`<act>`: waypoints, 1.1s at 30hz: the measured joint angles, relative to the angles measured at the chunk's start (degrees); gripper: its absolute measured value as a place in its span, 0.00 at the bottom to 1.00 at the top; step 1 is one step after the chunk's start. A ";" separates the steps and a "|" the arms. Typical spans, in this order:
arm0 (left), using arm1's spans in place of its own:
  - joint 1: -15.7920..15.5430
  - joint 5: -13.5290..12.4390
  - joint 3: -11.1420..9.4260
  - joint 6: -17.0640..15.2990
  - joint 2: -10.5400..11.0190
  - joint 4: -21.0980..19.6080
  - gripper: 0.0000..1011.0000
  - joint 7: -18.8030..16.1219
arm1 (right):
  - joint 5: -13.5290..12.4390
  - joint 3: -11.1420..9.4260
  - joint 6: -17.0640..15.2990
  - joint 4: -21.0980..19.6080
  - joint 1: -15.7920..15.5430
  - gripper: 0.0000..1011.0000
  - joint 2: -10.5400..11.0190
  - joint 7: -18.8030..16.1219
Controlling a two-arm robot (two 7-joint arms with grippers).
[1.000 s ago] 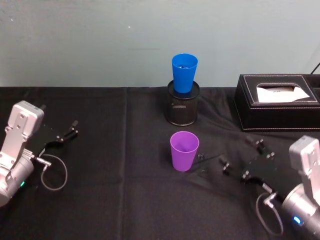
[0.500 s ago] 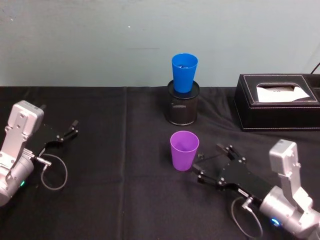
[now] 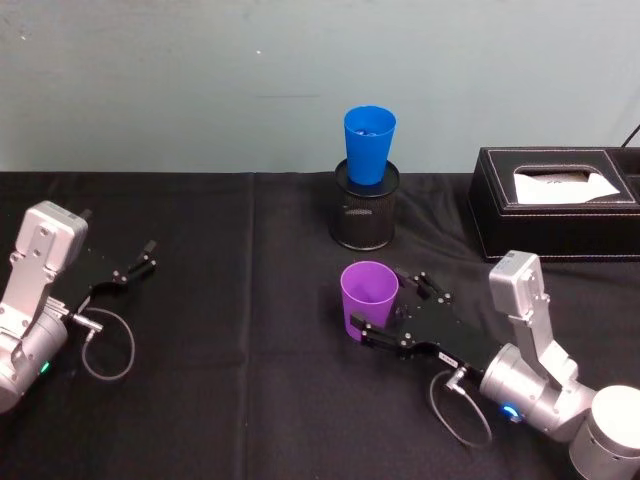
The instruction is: Pick up one cup with a gripper and tap it against the other cup.
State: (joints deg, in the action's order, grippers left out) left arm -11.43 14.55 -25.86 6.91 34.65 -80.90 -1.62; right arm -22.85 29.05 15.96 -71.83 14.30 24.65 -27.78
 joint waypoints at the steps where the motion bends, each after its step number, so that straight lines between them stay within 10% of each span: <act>1: 0.00 0.00 0.00 0.00 0.00 0.00 0.99 0.00 | 0.09 0.01 -0.07 0.29 0.22 0.99 -0.25 -0.15; 33: 0.00 0.00 0.00 0.00 0.00 0.00 0.99 0.00 | 2.33 -1.30 0.08 4.06 2.51 0.88 -3.88 -1.41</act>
State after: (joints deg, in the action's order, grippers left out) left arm -11.43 14.55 -25.86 6.91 34.65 -80.90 -1.62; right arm -20.52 27.75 16.04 -67.77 16.81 20.78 -29.19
